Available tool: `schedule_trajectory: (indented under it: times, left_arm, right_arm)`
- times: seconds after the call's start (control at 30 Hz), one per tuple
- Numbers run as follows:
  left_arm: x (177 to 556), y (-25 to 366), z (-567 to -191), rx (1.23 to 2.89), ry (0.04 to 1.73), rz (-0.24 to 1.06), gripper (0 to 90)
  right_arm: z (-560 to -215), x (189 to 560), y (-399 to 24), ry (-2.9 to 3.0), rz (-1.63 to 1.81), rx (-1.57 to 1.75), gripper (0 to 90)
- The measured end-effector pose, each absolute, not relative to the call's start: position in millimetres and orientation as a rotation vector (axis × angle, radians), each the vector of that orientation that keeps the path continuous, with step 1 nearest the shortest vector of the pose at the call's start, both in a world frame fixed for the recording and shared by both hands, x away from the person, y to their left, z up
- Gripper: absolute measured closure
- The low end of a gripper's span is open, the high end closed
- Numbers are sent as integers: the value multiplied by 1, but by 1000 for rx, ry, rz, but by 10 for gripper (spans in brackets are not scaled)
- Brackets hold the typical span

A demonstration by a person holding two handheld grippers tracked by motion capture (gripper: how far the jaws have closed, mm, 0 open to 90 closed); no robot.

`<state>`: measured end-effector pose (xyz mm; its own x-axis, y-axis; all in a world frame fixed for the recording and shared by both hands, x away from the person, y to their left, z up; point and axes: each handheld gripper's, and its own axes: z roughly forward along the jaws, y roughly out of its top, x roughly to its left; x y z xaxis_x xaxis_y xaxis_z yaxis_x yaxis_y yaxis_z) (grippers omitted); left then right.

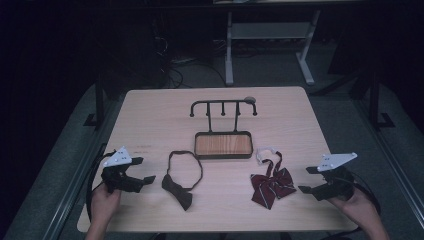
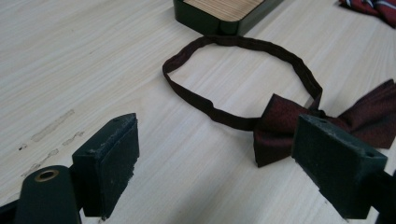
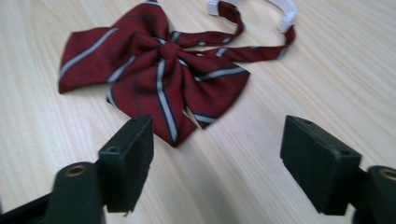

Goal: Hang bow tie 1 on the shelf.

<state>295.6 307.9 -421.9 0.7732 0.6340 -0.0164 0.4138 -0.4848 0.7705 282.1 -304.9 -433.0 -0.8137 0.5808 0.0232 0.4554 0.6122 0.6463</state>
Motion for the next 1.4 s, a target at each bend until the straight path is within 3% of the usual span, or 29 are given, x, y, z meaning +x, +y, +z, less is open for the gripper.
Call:
schedule_trajectory:
  times: [0.83,1.4]
  left_arm:
    - [296,308,-422,2170,751,366,147]
    - [297,307,-423,2164,750,369,148]
  right_arm:
    - [-393,323,-246,2814,751,636,333]
    - [-405,362,-231,2889,674,636,419]
